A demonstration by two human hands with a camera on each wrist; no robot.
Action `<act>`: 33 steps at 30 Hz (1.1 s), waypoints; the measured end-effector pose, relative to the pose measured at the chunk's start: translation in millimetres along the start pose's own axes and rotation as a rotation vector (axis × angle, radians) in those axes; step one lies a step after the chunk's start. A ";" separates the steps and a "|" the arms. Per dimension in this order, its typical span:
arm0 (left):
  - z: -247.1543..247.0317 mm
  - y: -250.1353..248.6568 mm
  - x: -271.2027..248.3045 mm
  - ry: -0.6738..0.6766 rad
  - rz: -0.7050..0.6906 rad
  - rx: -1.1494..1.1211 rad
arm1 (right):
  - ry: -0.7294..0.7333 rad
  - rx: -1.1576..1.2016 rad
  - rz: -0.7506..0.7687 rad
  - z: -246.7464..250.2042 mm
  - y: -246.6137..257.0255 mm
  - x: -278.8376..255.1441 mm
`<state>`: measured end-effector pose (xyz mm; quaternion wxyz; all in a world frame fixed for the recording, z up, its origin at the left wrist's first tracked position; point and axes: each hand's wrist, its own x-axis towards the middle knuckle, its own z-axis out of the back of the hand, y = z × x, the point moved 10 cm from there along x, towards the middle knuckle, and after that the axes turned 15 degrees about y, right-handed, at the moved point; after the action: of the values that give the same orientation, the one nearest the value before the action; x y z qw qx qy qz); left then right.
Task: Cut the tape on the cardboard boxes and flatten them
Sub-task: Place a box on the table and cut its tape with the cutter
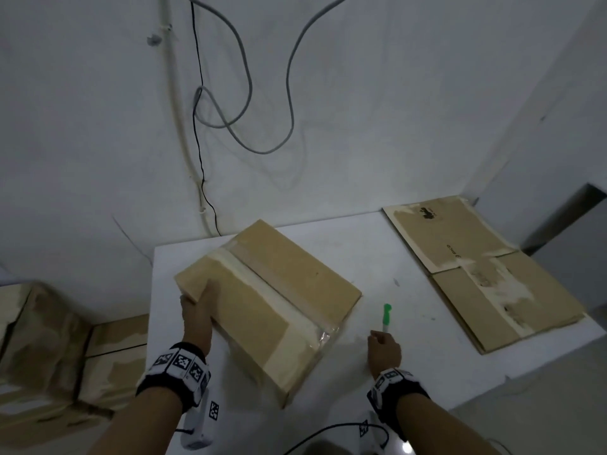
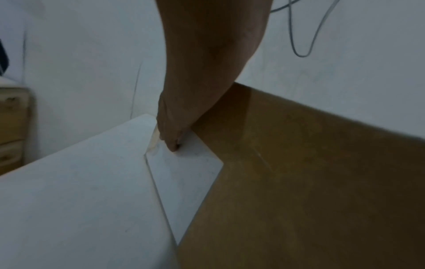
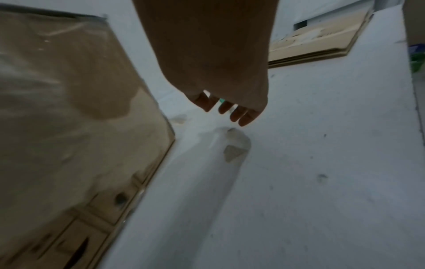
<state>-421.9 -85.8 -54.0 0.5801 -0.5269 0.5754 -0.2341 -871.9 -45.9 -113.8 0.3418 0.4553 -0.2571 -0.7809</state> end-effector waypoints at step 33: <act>-90.5 -46.4 -50.3 -0.323 -0.272 1.402 | 0.431 -0.098 0.778 9.7 232.7 40.5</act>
<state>-500.6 -88.2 27.7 0.8244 -0.1264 0.1274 -0.5368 -825.0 -223.7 34.8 0.6769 0.4604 -0.2947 -0.4929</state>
